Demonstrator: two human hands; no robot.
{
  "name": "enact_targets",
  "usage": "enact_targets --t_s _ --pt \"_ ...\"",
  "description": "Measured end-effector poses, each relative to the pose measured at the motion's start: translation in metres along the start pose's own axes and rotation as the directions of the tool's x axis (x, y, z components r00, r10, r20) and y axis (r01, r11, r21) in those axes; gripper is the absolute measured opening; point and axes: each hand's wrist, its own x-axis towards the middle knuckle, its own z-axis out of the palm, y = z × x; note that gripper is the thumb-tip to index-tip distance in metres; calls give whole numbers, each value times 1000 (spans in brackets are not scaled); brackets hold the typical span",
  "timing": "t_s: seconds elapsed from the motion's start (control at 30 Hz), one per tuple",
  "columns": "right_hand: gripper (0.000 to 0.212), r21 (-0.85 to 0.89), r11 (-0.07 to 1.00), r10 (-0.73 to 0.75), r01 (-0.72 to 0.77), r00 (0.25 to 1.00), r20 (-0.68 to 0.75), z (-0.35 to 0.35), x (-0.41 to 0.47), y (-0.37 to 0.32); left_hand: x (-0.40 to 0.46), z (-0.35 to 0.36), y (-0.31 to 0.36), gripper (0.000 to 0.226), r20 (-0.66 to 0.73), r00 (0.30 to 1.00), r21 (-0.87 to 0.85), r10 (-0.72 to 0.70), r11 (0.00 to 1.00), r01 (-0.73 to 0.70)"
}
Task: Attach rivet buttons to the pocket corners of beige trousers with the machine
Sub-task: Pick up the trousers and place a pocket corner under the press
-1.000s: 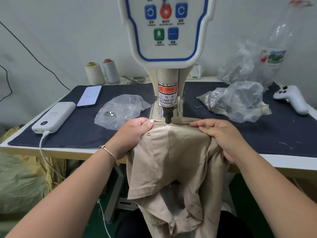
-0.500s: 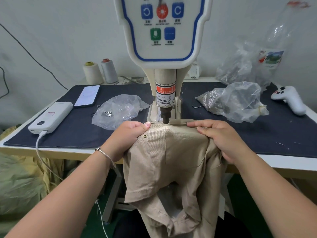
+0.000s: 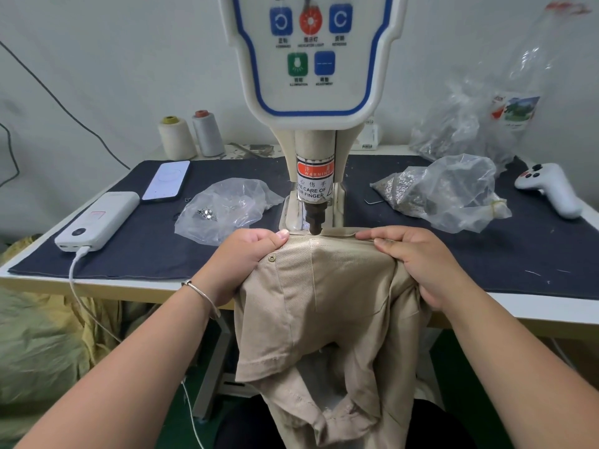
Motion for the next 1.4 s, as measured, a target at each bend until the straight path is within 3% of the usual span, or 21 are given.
enact_targets --t_s 0.23,0.4,0.7,1.4 --pt "32 -34 999 -16 16 1000 -15 3 -1 -1 3 -4 -1 27 60 998 -2 8 1000 -8" --pt "31 -97 995 -25 20 998 -50 3 -2 0 4 2 0 44 -8 1000 62 -27 998 28" --pt "16 -129 989 -78 69 995 -67 2 -4 0 1 5 -1 36 -16 1000 86 27 996 -25" --pt "21 -172 980 -115 98 989 -92 7 -3 0 0 6 0 37 -44 999 64 11 998 -8"
